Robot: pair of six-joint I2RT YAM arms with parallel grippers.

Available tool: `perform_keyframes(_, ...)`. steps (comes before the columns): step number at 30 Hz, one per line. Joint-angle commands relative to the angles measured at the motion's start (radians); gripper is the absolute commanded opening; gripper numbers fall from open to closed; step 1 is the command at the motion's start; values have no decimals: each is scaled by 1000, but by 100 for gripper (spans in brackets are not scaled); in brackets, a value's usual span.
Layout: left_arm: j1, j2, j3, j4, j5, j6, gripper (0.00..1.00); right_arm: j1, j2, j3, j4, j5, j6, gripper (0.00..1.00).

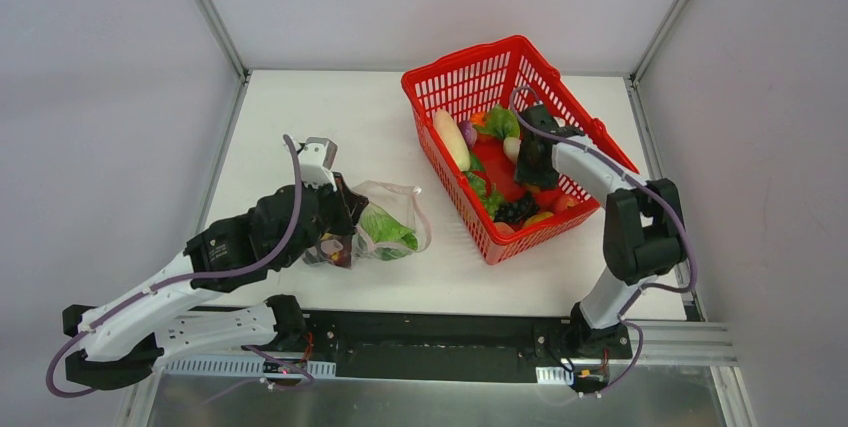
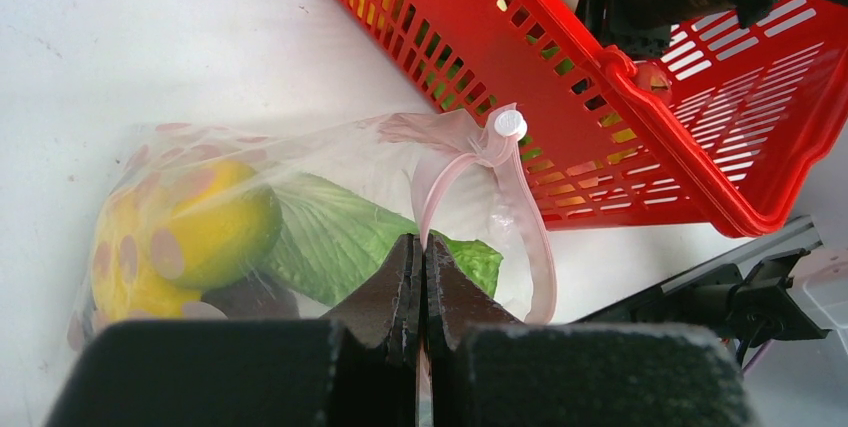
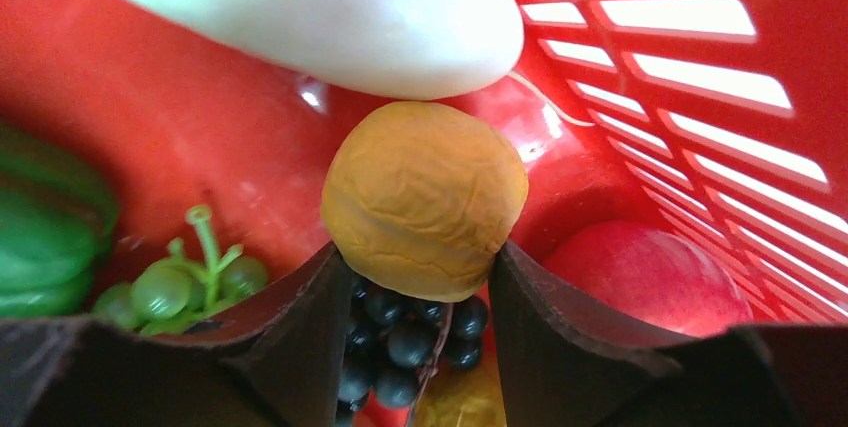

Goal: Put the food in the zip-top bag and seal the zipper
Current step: Pick up the fake fruit from the bin.

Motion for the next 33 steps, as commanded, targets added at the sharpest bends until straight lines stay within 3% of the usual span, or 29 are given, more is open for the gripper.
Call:
perform_keyframes(1, 8, 9, 17, 22, -20, 2, 0, -5, -123, -31, 85, -120, -16, 46)
perform_keyframes(12, 8, 42, 44, 16, -12, 6, 0, -6, -311, -50, 164, -263, 1, 46)
perform_keyframes(16, 8, 54, 52, 15, -7, 6, 0, -7, -423, -67, 222, -420, 17, 46)
perform_keyframes(25, 8, 78, 70, 17, -2, 7, 0, 8, -605, -114, 413, -931, 102, 47)
perform_keyframes(33, 8, 83, 66, 28, 10, 4, 0, 151, -634, -94, 388, -1029, 14, 47)
